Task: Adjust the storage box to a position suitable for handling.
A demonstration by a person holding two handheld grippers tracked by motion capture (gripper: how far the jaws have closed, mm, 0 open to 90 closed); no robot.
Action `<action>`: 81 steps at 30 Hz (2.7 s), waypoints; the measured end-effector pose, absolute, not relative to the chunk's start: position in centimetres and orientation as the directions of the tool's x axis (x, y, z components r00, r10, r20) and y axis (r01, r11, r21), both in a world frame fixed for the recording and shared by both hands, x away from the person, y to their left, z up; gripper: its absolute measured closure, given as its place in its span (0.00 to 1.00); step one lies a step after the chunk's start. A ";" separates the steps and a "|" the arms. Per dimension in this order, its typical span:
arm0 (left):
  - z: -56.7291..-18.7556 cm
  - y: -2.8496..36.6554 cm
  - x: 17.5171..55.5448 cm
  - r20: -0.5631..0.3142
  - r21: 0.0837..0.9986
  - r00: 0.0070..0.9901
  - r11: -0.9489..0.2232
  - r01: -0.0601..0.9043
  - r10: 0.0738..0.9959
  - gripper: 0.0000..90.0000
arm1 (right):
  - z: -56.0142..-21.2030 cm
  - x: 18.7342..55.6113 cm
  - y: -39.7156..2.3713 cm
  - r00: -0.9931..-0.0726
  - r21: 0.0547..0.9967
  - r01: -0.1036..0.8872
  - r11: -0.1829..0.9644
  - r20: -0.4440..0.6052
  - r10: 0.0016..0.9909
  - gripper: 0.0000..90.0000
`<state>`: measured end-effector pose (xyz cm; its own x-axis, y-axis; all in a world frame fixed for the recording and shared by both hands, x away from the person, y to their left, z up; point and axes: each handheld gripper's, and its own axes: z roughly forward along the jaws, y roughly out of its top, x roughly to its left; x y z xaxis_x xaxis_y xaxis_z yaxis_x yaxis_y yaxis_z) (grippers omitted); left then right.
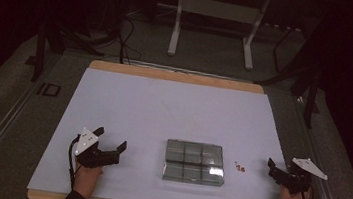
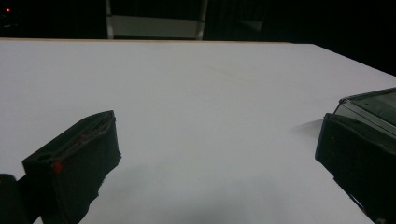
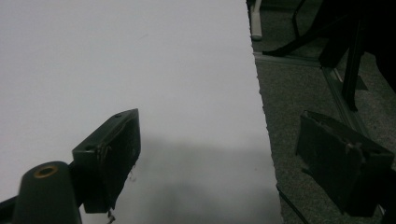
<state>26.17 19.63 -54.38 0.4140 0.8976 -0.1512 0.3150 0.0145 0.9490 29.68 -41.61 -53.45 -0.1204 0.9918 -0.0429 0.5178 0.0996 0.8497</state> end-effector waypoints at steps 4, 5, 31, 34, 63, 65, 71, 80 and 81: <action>-54.4 19.6 26.2 -0.154 0.947 0.417 0.013 0.321 0.896 0.00 | -53.5 29.6 -41.6 -0.120 0.853 0.512 0.105 -0.050 0.991 0.16; -54.4 19.6 26.2 -0.156 0.947 0.418 0.015 0.321 0.895 0.00 | -53.5 29.6 -41.6 -0.120 0.854 0.509 0.106 -0.051 0.991 0.16; -53.8 17.8 28.3 -0.176 0.890 0.608 -0.139 0.434 0.775 0.00 | -52.8 30.6 -40.7 -0.281 0.822 0.550 0.145 0.019 0.959 0.19; -53.7 17.6 28.6 -0.190 0.885 0.629 -0.146 0.442 0.754 0.00 | -52.4 31.0 -40.2 -0.329 0.825 0.538 0.177 0.012 0.944 0.19; -53.0 13.5 29.2 -0.173 0.833 0.816 -0.360 0.420 0.552 0.00 | -51.1 31.5 -36.3 -0.749 0.818 0.446 0.363 0.118 0.652 0.16; -52.9 13.2 29.1 -0.166 0.827 0.824 -0.379 0.415 0.541 0.00 | -51.1 31.6 -36.2 -0.760 0.812 0.449 0.373 0.127 0.637 0.16; -52.8 12.4 29.1 -0.162 0.811 0.851 -0.424 0.403 0.499 0.05 | -51.4 31.3 -35.2 -0.822 0.795 0.416 0.441 0.121 0.557 0.20; -52.6 11.4 28.9 -0.149 0.795 0.880 -0.475 0.378 0.451 0.24 | -51.9 30.8 -34.1 -0.895 0.750 0.347 0.563 0.086 0.438 0.45; -52.6 11.3 28.9 -0.144 0.791 0.882 -0.483 0.375 0.448 0.27 | -51.9 30.7 -34.0 -0.900 0.743 0.342 0.575 0.084 0.427 0.50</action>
<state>28.88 11.28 -52.63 0.8824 0.4478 -0.1442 0.3746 -0.4835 0.7912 30.75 -34.02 -51.94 -0.9004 0.4270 0.0836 0.3419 0.5754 0.7430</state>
